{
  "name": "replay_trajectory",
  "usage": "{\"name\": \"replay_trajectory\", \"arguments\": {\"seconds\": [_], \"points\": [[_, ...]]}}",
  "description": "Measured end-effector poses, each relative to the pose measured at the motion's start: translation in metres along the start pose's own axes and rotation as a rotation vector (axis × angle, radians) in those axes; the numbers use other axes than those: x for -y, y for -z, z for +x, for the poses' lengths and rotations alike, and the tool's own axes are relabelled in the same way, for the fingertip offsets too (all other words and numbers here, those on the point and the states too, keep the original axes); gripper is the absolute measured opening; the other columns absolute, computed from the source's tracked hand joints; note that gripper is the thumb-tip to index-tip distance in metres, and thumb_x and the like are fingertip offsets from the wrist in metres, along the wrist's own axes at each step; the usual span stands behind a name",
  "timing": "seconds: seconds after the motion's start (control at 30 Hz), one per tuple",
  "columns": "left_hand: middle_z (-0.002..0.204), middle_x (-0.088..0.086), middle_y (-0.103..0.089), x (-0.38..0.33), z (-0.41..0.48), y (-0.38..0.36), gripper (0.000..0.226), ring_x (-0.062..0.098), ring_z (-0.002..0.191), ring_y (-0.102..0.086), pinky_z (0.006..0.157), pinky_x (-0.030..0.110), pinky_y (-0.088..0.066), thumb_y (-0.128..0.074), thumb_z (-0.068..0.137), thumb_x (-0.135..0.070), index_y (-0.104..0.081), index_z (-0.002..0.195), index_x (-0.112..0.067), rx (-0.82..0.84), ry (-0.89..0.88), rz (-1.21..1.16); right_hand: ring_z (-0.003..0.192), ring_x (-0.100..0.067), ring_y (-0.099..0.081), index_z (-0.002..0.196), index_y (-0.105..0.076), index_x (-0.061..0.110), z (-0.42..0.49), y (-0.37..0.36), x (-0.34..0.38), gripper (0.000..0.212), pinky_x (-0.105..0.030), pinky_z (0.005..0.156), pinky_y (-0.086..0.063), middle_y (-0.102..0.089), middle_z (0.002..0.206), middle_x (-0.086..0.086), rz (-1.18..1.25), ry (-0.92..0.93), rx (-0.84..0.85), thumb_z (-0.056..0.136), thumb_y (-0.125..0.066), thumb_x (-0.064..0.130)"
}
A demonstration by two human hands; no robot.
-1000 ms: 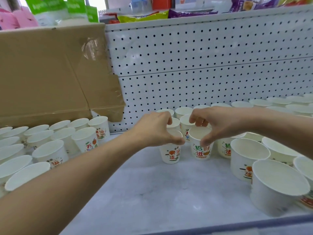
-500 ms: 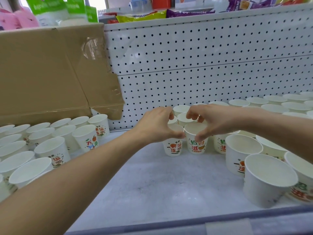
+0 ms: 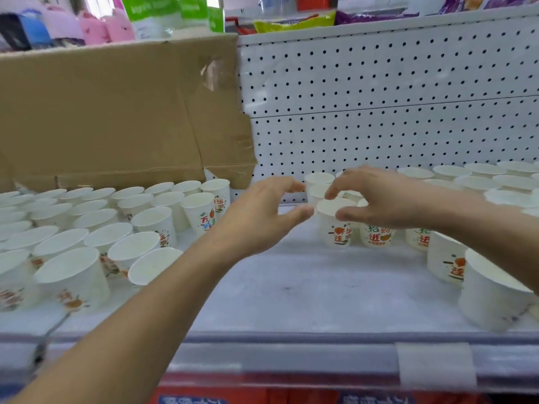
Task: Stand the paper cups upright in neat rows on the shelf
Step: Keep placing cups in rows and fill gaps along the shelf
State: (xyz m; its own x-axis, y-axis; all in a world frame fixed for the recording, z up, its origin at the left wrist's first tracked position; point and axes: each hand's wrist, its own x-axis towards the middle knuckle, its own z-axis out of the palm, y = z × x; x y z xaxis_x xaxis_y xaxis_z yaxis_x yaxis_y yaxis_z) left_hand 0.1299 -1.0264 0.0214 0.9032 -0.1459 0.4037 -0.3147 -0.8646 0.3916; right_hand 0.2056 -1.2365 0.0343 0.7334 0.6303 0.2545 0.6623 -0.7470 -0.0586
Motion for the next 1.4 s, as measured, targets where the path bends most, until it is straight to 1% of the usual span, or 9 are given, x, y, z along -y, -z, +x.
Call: {"name": "replay_trajectory", "arguments": {"seconds": [0.13,0.33,0.43,0.6,0.7,0.83,1.03,1.17,1.4], "points": [[0.125,-0.018,-0.056,0.020,-0.044,0.022,0.033,0.001,0.118,-0.046,0.097,0.024,-0.036,-0.054,0.093,-0.042,-0.058,0.124,-0.030,-0.105,0.001,0.003,0.115,-0.002,-0.041,0.118,-0.054,0.042,0.004,-0.017,0.054,0.035,-0.025,0.092,-0.034,-0.050,0.120,0.020,0.165,0.133,-0.070,0.084,-0.059,0.048],[0.128,-0.013,-0.057,0.072,-0.113,0.071,0.030,-0.002,0.119,-0.044,0.099,0.011,-0.028,-0.051,0.097,-0.029,-0.060,0.125,-0.023,-0.253,0.036,0.105,0.123,0.005,-0.035,0.137,-0.033,0.044,0.011,-0.061,0.154,0.069,-0.022,0.102,-0.030,-0.035,0.139,0.024,0.485,0.276,-0.045,0.076,-0.057,0.066],[0.128,-0.012,-0.058,0.106,-0.134,0.100,0.029,0.007,0.121,-0.047,0.102,0.025,-0.035,-0.053,0.096,-0.021,-0.061,0.123,-0.026,-0.198,0.138,0.193,0.126,0.005,-0.031,0.140,-0.027,0.043,0.021,-0.073,0.190,0.081,-0.026,0.107,-0.030,-0.031,0.144,0.021,0.584,0.279,-0.014,0.071,-0.059,0.071],[0.110,-0.014,-0.067,0.127,-0.136,0.116,0.025,0.011,0.112,-0.052,0.095,0.037,-0.041,-0.068,0.086,-0.027,-0.069,0.110,-0.032,0.016,0.148,0.412,0.130,-0.010,-0.036,0.140,-0.027,0.035,0.040,-0.073,0.228,0.094,-0.039,0.102,-0.038,-0.038,0.144,0.010,0.450,0.145,-0.031,0.063,-0.058,0.079],[0.089,-0.023,-0.064,0.132,-0.129,0.114,0.019,0.007,0.098,-0.053,0.085,0.034,-0.045,-0.069,0.085,-0.028,-0.071,0.101,-0.038,0.004,0.135,0.425,0.121,-0.016,-0.043,0.135,-0.036,0.029,0.044,-0.072,0.240,0.078,-0.040,0.093,-0.044,-0.048,0.135,0.005,0.332,0.118,-0.045,0.071,-0.062,0.065],[0.080,-0.026,-0.058,0.132,-0.118,0.101,0.018,0.004,0.088,-0.057,0.075,0.027,-0.047,-0.069,0.084,-0.023,-0.071,0.091,-0.039,0.018,0.093,0.388,0.118,-0.017,-0.043,0.133,-0.037,0.027,0.034,-0.065,0.217,0.065,-0.039,0.092,-0.045,-0.050,0.128,0.003,0.259,0.092,-0.048,0.076,-0.063,0.047],[0.083,-0.034,-0.054,0.086,-0.087,0.059,0.019,-0.005,0.085,-0.055,0.074,0.012,-0.043,-0.070,0.084,-0.018,-0.072,0.091,-0.034,-0.017,-0.102,0.182,0.111,-0.001,-0.036,0.138,-0.027,0.039,-0.021,-0.024,0.106,0.072,-0.020,0.088,-0.033,-0.041,0.126,0.019,0.186,-0.060,0.046,0.076,-0.063,0.041],[0.082,-0.025,-0.061,0.033,-0.052,0.019,0.019,-0.001,0.082,-0.055,0.076,0.026,-0.049,-0.070,0.083,-0.012,-0.073,0.092,-0.028,-0.045,-0.225,-0.010,0.112,-0.006,-0.044,0.136,-0.029,0.038,-0.049,0.003,0.041,0.075,-0.028,0.094,-0.042,-0.046,0.125,0.017,0.144,-0.186,0.150,0.073,-0.069,0.037],[0.080,-0.013,-0.071,-0.021,-0.015,-0.039,0.018,-0.001,0.075,-0.062,0.071,0.013,-0.045,-0.075,0.079,-0.012,-0.074,0.093,-0.025,0.016,-0.234,-0.200,0.104,-0.007,-0.049,0.112,-0.045,0.037,-0.067,0.006,-0.005,0.051,-0.029,0.091,-0.043,-0.052,0.117,0.016,0.106,-0.158,0.198,0.070,-0.073,0.044]]}}
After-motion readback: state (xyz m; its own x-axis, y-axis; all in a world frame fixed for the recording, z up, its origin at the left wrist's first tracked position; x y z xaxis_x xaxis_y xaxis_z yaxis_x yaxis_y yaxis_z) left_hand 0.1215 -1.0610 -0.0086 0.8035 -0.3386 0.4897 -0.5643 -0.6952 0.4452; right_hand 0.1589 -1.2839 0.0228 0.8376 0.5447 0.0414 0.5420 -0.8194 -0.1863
